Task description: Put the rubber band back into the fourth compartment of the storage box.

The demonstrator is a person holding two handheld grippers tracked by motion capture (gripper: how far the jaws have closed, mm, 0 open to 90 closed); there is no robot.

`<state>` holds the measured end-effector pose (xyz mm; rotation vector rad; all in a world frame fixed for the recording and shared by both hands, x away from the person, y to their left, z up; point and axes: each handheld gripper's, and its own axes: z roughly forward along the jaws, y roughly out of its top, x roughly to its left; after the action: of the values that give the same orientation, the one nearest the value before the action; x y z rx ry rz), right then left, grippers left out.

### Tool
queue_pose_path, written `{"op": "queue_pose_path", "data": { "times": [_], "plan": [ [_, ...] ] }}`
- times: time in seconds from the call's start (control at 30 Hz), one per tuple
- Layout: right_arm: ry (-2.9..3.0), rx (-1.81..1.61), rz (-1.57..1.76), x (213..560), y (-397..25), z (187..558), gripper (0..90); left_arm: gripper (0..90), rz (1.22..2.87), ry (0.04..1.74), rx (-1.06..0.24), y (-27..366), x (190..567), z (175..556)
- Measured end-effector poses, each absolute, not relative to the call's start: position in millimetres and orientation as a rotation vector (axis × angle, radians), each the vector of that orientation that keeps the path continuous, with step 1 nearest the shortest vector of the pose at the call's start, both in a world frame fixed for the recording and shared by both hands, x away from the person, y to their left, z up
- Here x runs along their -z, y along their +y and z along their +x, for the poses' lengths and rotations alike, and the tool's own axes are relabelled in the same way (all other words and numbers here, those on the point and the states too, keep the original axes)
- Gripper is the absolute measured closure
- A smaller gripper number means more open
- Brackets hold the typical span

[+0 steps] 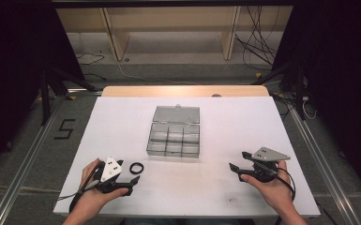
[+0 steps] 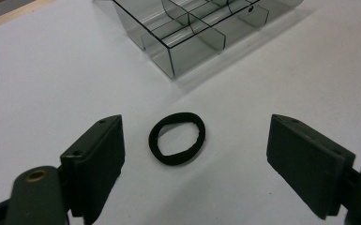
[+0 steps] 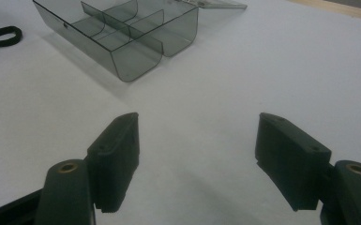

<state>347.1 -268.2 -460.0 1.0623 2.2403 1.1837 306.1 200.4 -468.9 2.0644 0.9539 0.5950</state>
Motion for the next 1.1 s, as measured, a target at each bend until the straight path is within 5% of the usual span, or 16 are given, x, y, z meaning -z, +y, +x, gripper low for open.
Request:
{"op": "queue_pose_path", "data": {
  "times": [0.57, 1.1],
  "plan": [
    [2.258, -1.221, 1.065, 460.3, -264.1, 348.0, 33.4, 19.5, 2.091, 0.926, -0.566, 197.6, 470.5, 305.0],
    [2.268, -1.214, 1.075, 462.9, -264.6, 348.2, 32.8, 40.4, 2.108, 0.998, -0.544, 201.5, 478.6, 348.6]
  ]
}}
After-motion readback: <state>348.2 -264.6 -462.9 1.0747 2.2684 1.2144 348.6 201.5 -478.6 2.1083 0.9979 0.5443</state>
